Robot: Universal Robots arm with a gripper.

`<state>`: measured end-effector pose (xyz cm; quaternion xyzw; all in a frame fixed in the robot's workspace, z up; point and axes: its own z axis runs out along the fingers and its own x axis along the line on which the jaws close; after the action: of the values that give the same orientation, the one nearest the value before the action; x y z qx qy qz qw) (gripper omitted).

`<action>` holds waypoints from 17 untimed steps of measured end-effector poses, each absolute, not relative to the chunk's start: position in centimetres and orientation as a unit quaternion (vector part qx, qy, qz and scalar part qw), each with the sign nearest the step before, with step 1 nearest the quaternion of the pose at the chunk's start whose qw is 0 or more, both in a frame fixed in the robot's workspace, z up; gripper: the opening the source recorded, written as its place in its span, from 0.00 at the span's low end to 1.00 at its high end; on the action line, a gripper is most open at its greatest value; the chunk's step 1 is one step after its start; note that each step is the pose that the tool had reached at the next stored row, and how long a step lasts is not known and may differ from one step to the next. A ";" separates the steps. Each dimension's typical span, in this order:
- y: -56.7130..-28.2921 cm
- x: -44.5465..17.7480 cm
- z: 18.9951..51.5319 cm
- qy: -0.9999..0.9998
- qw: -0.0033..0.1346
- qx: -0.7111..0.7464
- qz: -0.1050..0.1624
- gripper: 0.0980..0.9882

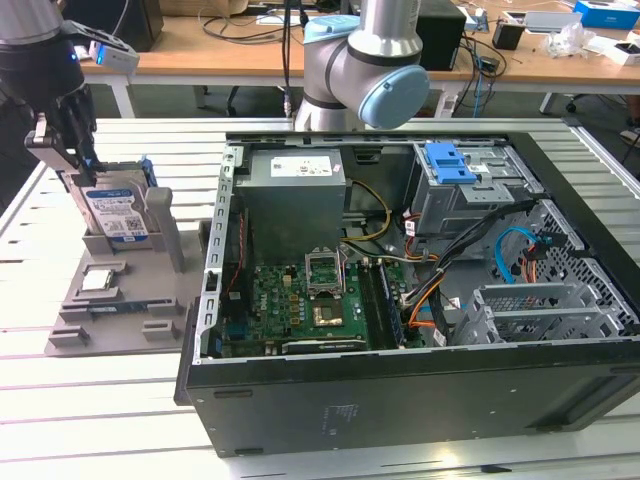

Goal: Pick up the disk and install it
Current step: 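Pick up the disk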

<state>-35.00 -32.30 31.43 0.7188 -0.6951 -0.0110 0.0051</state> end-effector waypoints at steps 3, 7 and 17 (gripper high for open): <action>-32.3 -35.0 32.0 -0.695 0.005 0.719 -0.011 0.30; -32.2 -35.0 33.3 -0.695 0.005 0.719 -0.011 0.30; -32.1 -35.0 35.8 -0.695 0.005 0.719 -0.011 0.30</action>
<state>-35.00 -32.13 35.83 0.7188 -0.6951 -0.0111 0.0054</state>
